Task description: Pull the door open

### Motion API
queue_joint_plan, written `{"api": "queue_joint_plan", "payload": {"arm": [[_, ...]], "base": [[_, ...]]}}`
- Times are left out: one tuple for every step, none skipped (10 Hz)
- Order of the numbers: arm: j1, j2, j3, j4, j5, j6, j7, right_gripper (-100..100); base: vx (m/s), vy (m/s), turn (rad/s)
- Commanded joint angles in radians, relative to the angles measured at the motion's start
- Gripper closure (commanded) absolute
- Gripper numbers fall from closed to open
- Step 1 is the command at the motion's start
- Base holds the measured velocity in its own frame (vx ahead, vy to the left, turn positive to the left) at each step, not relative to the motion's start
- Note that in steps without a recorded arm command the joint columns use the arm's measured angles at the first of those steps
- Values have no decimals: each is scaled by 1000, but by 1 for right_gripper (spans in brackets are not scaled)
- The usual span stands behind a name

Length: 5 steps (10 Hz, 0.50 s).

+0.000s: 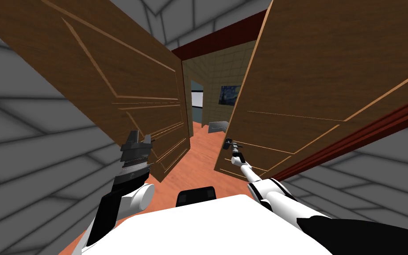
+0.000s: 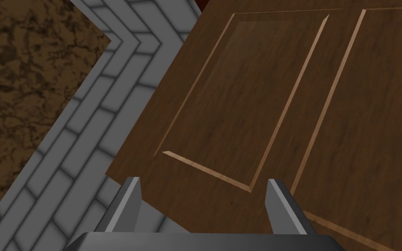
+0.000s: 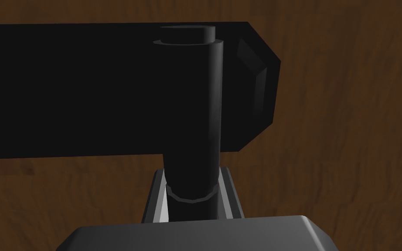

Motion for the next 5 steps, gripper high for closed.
{"api": "queue_joint_plan", "payload": {"arm": [[6,0,15,-12,10,3,-17,100],[-4,-2,12,2,7,-1,-16,100],[2,-3,31,-6,14,1,-32,100],[4,-5,38,-11,17,1,-39,100],[8,-9,51,-18,22,1,-50,100]], "base": [[-251,-60,111],[-106,-16,42],[-164,-16,108],[-242,-30,126],[-246,-45,105]]}}
